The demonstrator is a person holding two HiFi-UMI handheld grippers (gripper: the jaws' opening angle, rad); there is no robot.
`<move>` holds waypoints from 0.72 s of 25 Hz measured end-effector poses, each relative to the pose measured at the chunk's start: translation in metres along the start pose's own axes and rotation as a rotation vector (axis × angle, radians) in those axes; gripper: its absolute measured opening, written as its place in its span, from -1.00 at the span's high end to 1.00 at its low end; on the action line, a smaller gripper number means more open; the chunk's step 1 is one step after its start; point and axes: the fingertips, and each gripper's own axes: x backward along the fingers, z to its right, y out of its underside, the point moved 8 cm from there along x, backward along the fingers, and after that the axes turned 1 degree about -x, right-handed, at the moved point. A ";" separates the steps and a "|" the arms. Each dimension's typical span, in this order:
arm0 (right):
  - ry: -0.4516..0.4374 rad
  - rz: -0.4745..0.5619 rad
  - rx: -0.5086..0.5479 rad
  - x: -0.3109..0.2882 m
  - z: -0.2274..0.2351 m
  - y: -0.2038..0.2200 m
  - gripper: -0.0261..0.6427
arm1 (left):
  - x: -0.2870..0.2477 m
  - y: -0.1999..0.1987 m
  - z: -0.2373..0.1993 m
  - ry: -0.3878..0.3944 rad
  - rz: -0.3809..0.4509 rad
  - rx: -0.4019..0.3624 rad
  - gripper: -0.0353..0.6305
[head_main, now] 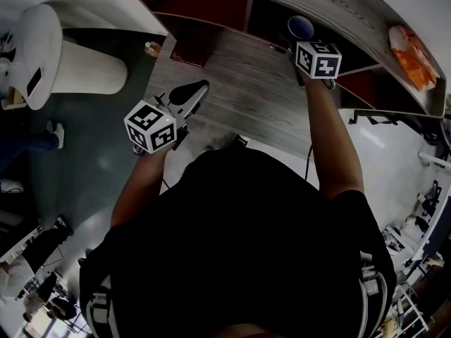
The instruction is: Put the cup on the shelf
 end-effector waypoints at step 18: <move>0.072 0.014 -0.006 0.021 0.000 0.004 -0.19 | 0.006 0.000 0.007 0.022 -0.004 -0.014 0.84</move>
